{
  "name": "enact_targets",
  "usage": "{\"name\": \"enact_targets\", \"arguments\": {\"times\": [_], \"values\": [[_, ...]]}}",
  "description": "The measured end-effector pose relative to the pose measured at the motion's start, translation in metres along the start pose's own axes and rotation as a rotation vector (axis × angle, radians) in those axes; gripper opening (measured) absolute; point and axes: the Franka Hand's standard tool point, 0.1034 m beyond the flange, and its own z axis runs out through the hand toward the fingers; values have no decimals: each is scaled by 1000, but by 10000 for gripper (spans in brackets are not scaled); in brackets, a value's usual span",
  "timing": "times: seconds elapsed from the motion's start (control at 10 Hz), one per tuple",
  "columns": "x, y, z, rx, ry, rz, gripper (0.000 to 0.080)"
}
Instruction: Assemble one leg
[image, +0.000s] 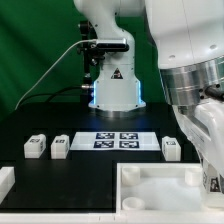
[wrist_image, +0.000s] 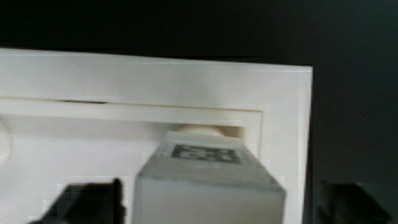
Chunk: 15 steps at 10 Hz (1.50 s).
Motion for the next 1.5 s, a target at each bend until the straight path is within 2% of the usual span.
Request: {"name": "enact_targets", "arguments": {"times": [0.1, 0.2, 0.6, 0.7, 0.8, 1.0, 1.1, 1.2, 1.3, 1.4, 1.5], "values": [[-2, -2, 0, 14, 8, -171, 589], [-5, -1, 1, 9, 13, -408, 637], [-2, 3, 1, -6, 21, -866, 648], [8, 3, 0, -46, 57, -1123, 648], [10, 1, -2, -68, 76, -1267, 648], [10, 2, -1, -66, 76, -1210, 622], [9, 2, -1, -59, 77, -1091, 622], [8, 2, 0, -52, 74, -1002, 440], [8, 2, 0, -47, 73, -924, 440], [7, 2, 0, -39, 69, -799, 294], [8, 1, -1, -33, 69, -698, 294]]}}
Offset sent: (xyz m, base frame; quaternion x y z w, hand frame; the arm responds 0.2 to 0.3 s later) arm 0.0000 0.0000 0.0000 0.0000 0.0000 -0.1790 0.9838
